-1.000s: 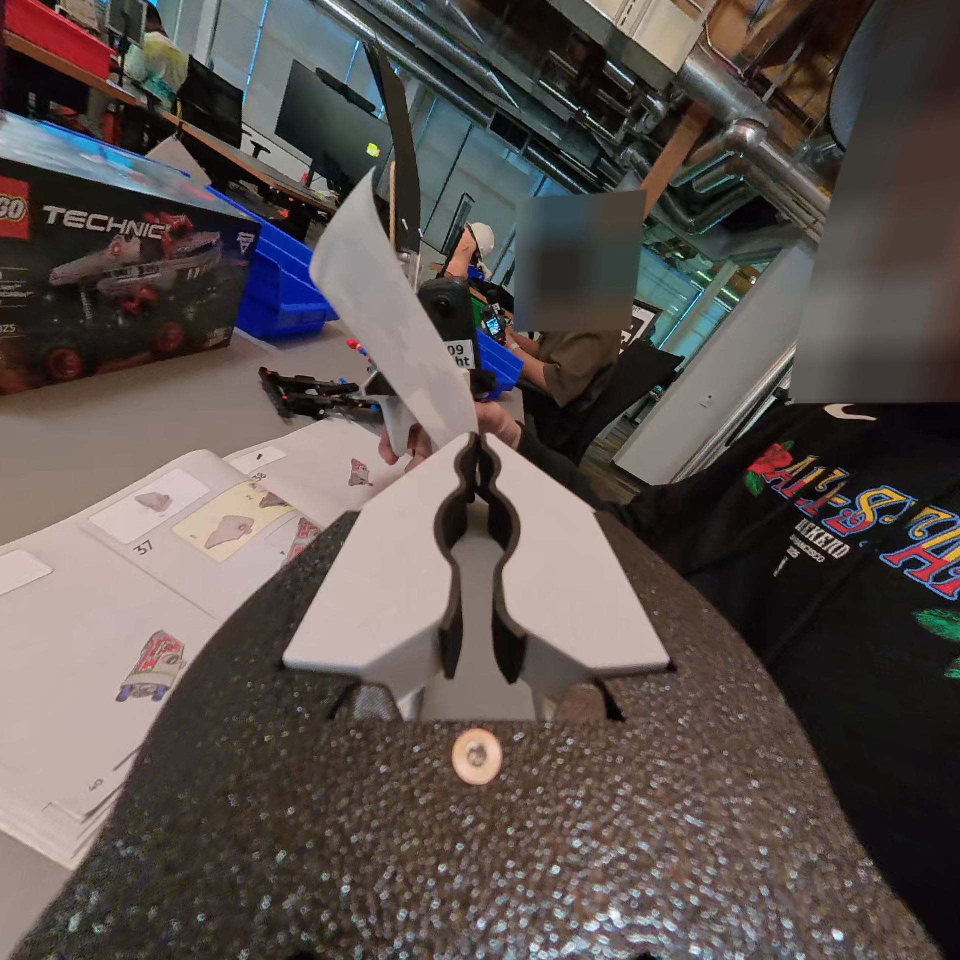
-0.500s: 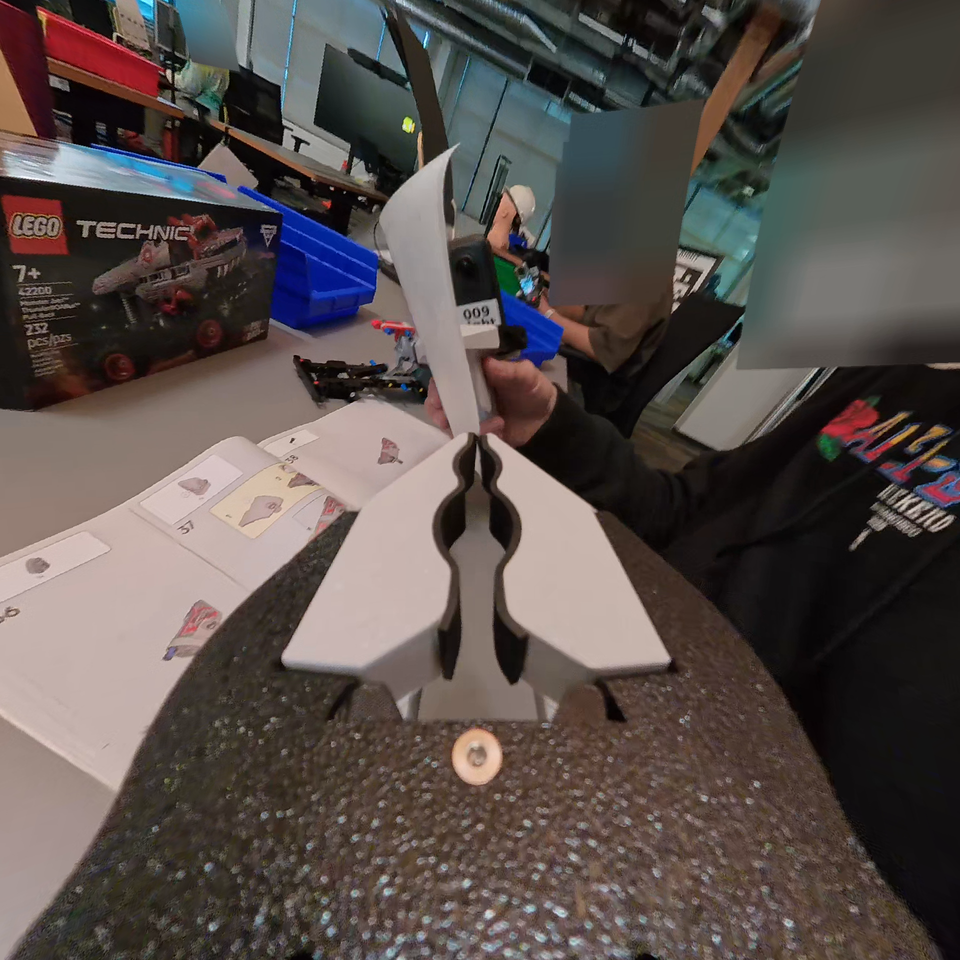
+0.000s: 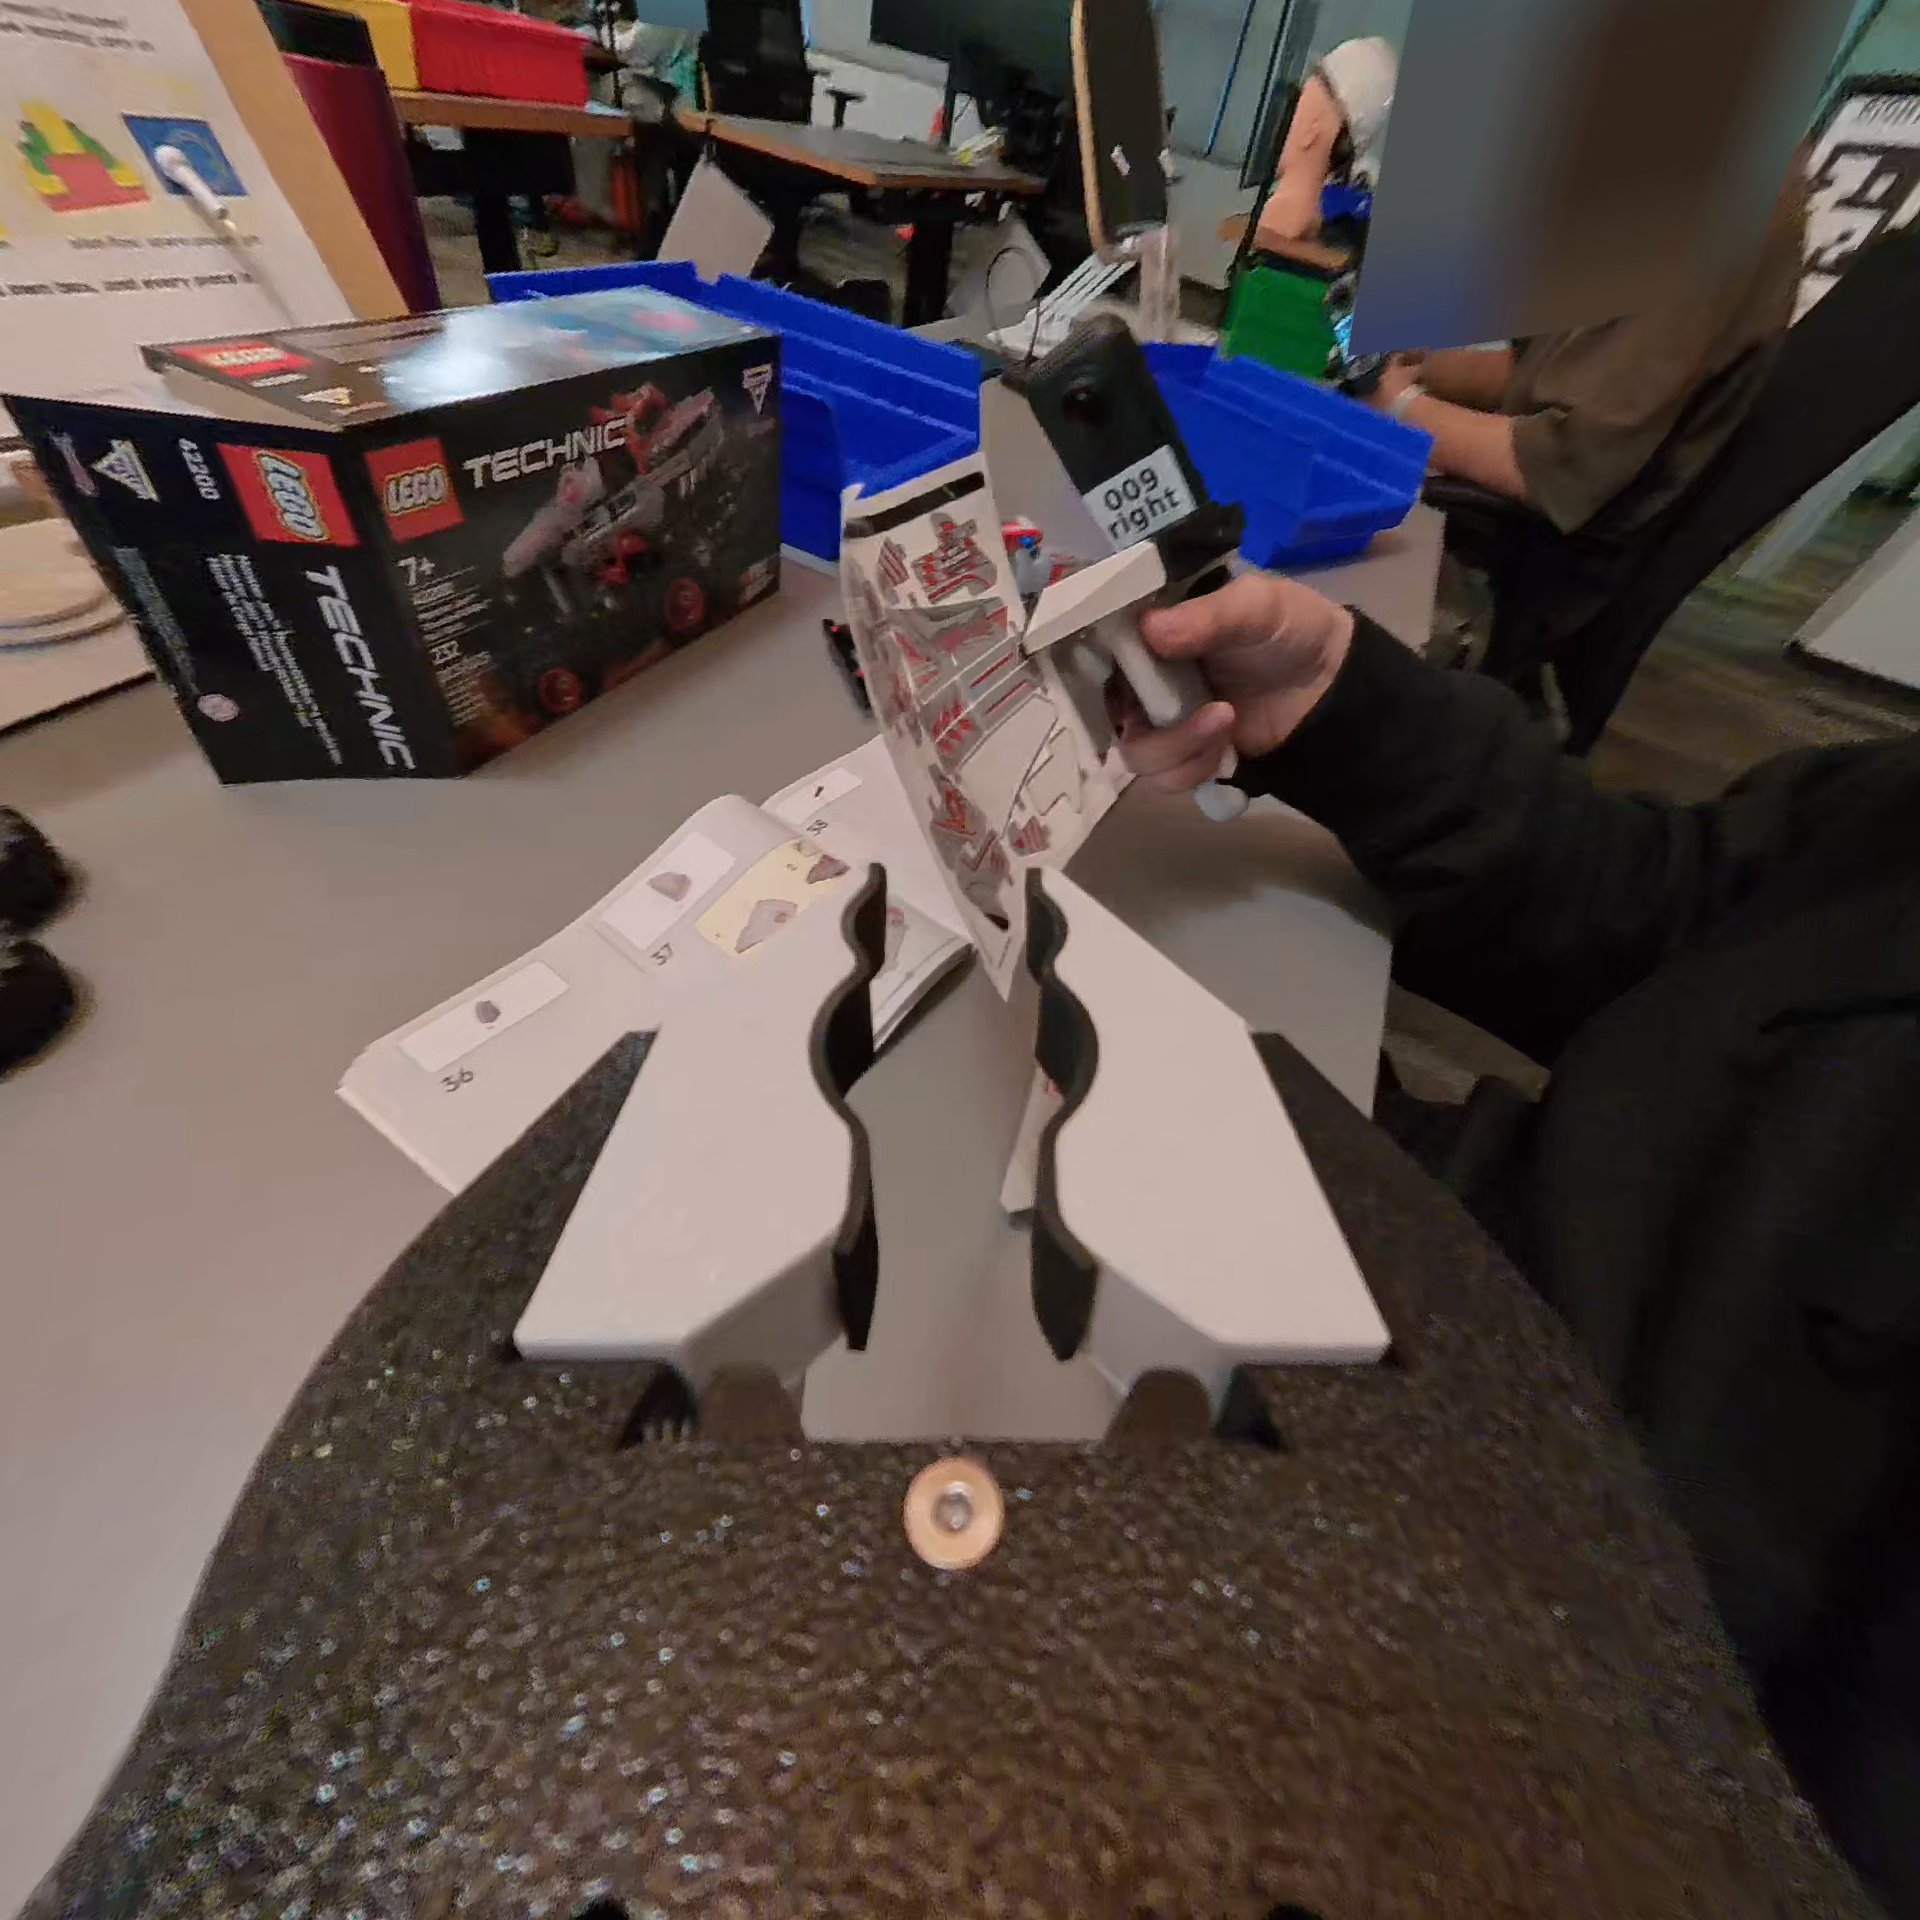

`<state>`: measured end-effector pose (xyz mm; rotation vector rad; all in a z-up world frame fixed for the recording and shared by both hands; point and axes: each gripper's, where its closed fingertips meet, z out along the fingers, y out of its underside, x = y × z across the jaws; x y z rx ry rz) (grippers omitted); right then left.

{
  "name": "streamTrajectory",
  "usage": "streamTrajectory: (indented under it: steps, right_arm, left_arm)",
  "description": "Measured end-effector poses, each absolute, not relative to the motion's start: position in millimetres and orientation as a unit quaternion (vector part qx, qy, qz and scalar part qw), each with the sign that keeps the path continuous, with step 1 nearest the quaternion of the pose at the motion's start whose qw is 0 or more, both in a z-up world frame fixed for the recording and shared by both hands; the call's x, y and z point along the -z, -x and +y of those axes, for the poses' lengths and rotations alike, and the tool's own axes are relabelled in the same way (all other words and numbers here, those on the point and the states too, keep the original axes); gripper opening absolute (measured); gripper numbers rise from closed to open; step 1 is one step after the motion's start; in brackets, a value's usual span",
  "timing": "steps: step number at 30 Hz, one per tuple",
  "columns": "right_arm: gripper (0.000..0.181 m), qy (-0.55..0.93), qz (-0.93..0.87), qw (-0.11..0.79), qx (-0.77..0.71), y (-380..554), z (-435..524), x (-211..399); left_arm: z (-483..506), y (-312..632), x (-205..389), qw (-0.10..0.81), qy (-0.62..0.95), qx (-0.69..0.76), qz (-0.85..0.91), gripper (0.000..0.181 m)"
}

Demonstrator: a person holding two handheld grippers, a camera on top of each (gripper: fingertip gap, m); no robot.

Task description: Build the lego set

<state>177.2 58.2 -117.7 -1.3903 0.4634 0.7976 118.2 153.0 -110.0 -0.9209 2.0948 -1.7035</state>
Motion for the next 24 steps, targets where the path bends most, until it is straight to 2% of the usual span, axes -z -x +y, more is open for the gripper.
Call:
streamTrajectory:
  steps: [5, 11, 15, 17, 21, 23, 24]
  right_arm:
    - [0.0, 0.619, 0.195, 0.667, -0.366, -172, 58, 118]
    - [0.0, 0.619, 0.191, 0.665, -0.371, -169, 59, 116]
    - [0.0, 0.615, 0.189, 0.669, -0.372, -170, 56, 114]
    - [0.0, 0.613, 0.189, 0.669, -0.374, -170, 55, 114]
    - [0.0, 0.609, 0.196, 0.676, -0.365, -176, 53, 115]
    - [0.012, 0.605, 0.196, 0.696, -0.334, -184, 49, 111]
    - [0.024, 0.607, 0.201, 0.701, -0.316, -188, 47, 110]
  left_arm:
    - [149, -125, 111, 0.152, 0.325, 0.572, 0.738, 0.027]
    - [135, -131, 113, 0.067, 0.351, 0.576, 0.736, 0.028]
    - [131, -137, 115, 0.041, 0.364, 0.585, 0.724, 0.013]
    - [127, -135, 115, 0.02, 0.358, 0.598, 0.716, 0.0]
    - [124, -135, 117, -0.018, 0.37, 0.619, 0.693, 0.0]
    - [126, -142, 116, -0.026, 0.393, 0.64, 0.66, 0.0]
    - [129, -146, 114, -0.031, 0.405, 0.659, 0.633, 0.0]
